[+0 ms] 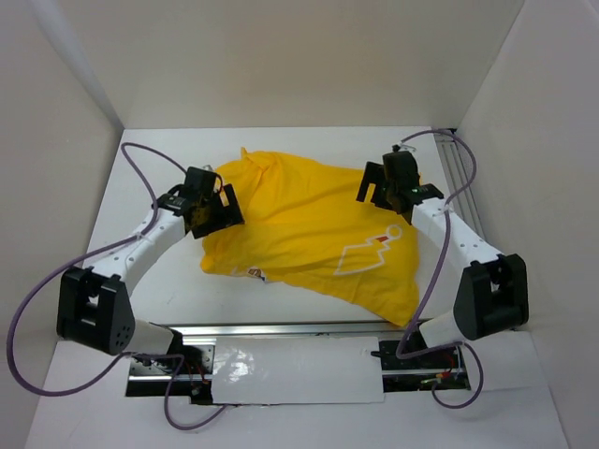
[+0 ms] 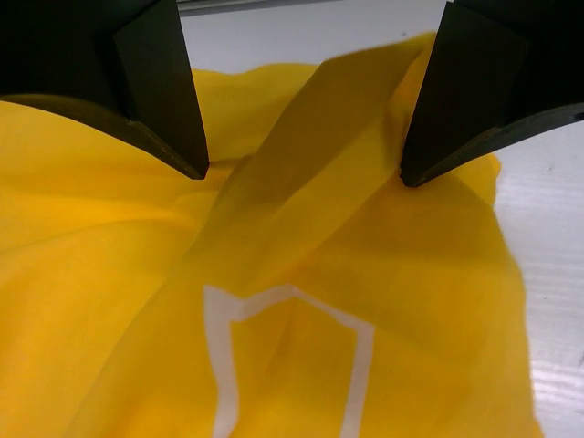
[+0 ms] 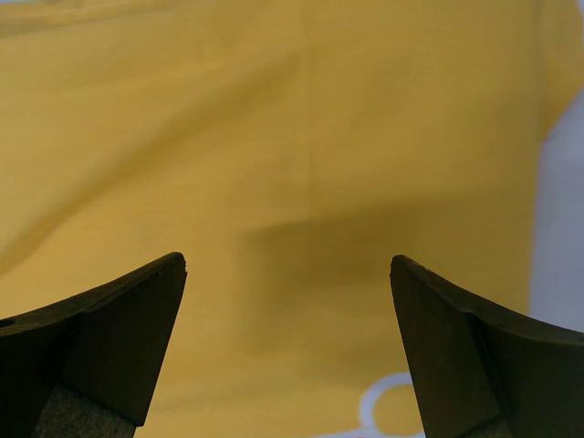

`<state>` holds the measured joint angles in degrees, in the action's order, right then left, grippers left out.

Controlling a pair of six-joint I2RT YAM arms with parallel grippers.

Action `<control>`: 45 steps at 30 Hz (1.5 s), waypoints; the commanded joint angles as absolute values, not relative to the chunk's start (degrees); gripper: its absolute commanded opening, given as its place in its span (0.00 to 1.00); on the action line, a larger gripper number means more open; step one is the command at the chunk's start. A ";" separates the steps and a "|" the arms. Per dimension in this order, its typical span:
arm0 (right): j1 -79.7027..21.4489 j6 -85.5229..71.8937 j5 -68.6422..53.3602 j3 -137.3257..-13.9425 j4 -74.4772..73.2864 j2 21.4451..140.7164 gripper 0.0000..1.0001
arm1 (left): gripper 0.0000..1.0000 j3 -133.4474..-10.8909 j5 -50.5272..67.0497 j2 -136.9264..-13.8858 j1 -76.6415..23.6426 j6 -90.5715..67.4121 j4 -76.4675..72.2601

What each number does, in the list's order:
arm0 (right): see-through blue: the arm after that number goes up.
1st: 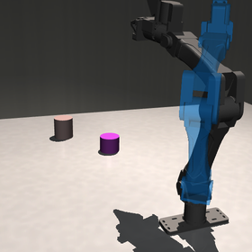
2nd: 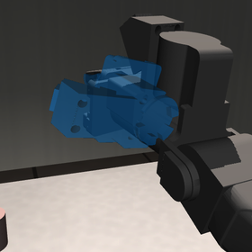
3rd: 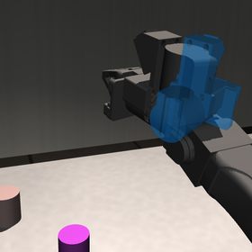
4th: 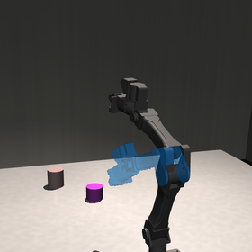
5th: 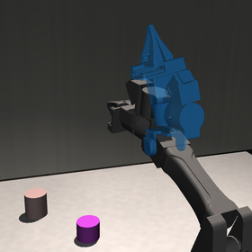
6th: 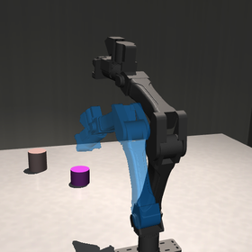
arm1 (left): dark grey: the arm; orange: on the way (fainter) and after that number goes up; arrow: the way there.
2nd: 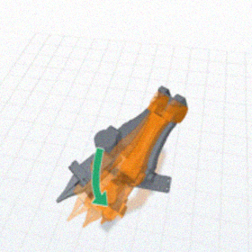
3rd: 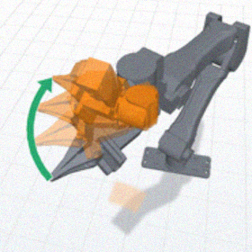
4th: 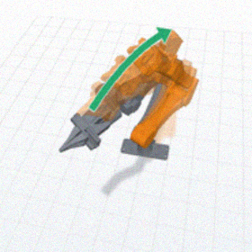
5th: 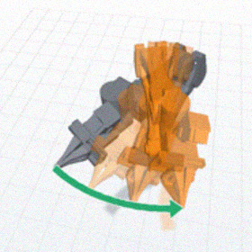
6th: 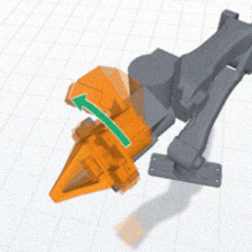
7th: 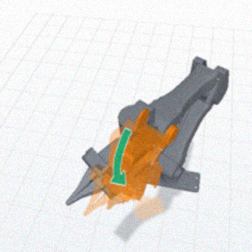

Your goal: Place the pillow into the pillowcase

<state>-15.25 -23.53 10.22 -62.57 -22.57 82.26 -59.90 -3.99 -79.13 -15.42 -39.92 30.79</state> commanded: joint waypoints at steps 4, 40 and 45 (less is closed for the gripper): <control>-8.36 -22.32 6.86 -60.04 -21.98 79.20 0.99 | 1.00 -69.93 -4.65 -88.21 -16.35 -33.93 22.94; 0.70 -21.01 7.21 -73.91 -20.21 91.85 1.00 | 0.58 -124.44 -6.42 -144.04 -8.96 -31.73 34.88; 1.84 -20.48 10.88 -75.84 -20.74 92.54 1.00 | 0.00 -120.52 -6.58 -143.27 -8.96 -31.20 33.40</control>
